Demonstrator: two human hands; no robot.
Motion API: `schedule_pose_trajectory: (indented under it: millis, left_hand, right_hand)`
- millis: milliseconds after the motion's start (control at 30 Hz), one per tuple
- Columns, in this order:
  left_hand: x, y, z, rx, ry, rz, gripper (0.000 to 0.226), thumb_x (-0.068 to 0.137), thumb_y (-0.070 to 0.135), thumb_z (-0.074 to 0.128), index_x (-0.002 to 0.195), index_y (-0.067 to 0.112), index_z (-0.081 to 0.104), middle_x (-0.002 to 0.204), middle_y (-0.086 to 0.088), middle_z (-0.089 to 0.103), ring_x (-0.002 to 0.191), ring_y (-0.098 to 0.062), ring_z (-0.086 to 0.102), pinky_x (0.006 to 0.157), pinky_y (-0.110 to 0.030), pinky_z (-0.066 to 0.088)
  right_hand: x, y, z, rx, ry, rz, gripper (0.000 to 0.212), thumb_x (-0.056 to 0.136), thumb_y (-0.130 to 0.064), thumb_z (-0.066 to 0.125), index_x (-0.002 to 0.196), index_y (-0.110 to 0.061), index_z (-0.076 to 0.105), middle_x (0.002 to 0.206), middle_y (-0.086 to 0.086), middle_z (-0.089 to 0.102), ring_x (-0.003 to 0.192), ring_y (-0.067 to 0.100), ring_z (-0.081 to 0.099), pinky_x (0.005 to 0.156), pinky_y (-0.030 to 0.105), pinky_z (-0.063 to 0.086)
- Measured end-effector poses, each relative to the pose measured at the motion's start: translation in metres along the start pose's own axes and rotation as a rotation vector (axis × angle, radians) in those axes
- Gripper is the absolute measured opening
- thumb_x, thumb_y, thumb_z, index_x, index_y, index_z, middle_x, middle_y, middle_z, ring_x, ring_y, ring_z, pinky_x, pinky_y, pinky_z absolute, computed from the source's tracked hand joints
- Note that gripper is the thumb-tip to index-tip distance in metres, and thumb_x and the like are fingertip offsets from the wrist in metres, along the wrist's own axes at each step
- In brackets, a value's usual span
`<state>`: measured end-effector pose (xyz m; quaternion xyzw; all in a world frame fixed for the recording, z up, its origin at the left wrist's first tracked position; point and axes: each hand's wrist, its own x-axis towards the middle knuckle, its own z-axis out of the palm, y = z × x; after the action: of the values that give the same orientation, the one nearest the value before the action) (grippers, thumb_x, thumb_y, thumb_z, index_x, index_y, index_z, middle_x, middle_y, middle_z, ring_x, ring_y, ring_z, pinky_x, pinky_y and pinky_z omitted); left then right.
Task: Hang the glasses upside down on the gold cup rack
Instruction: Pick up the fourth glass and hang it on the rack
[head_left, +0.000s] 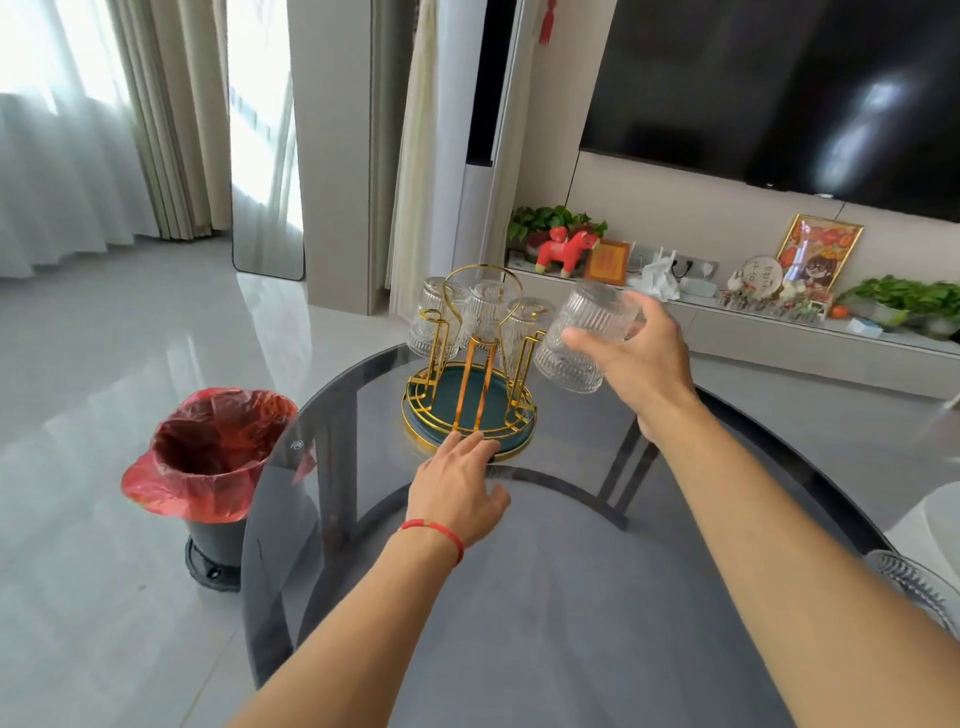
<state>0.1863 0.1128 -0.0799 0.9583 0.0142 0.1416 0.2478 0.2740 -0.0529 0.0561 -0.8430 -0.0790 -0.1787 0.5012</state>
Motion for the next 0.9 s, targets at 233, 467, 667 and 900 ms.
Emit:
schedule_pose_trajectory:
  millis: [233, 467, 667, 900]
  left_hand:
    - [0.003, 0.004, -0.002, 0.004, -0.039, -0.038, 0.049, 0.09, 0.026, 0.062, 0.138, 0.018, 0.055, 0.141, 0.0, 0.053, 0.131, -0.02, 0.042, 0.101, -0.043, 0.052]
    - [0.004, 0.006, -0.005, -0.026, -0.056, -0.044, 0.05, 0.091, 0.023, 0.062, 0.14, 0.016, 0.052, 0.139, 0.0, 0.053, 0.129, -0.019, 0.043, 0.1, -0.04, 0.053]
    - [0.005, 0.005, -0.007, -0.038, -0.074, -0.042, 0.046, 0.09, 0.022, 0.062, 0.134, 0.015, 0.054, 0.133, 0.002, 0.054, 0.124, -0.018, 0.043, 0.096, -0.039, 0.054]
    - [0.005, 0.004, -0.008, -0.055, -0.109, -0.045, 0.051, 0.089, 0.023, 0.064, 0.138, 0.015, 0.051, 0.137, 0.002, 0.05, 0.127, -0.018, 0.041, 0.098, -0.039, 0.053]
  right_hand:
    - [0.024, -0.01, 0.004, -0.028, 0.049, -0.059, 0.094, 0.065, -0.047, 0.087, 0.149, -0.029, 0.051, 0.141, 0.0, 0.059, 0.122, 0.017, 0.054, 0.089, 0.027, 0.045]
    - [0.03, -0.015, 0.017, 0.077, 0.033, -0.08, 0.088, 0.066, -0.045, 0.089, 0.144, -0.029, 0.051, 0.132, -0.003, 0.061, 0.118, 0.016, 0.06, 0.095, 0.035, 0.055]
    - [0.026, -0.007, 0.05, -0.041, -0.073, -0.13, 0.088, 0.071, -0.041, 0.091, 0.147, -0.024, 0.05, 0.145, 0.003, 0.056, 0.128, 0.015, 0.051, 0.099, 0.03, 0.043]
    - [0.021, 0.012, 0.067, -0.248, -0.133, -0.168, 0.089, 0.072, -0.037, 0.091, 0.15, -0.022, 0.05, 0.135, 0.008, 0.054, 0.129, 0.026, 0.051, 0.106, 0.037, 0.045]
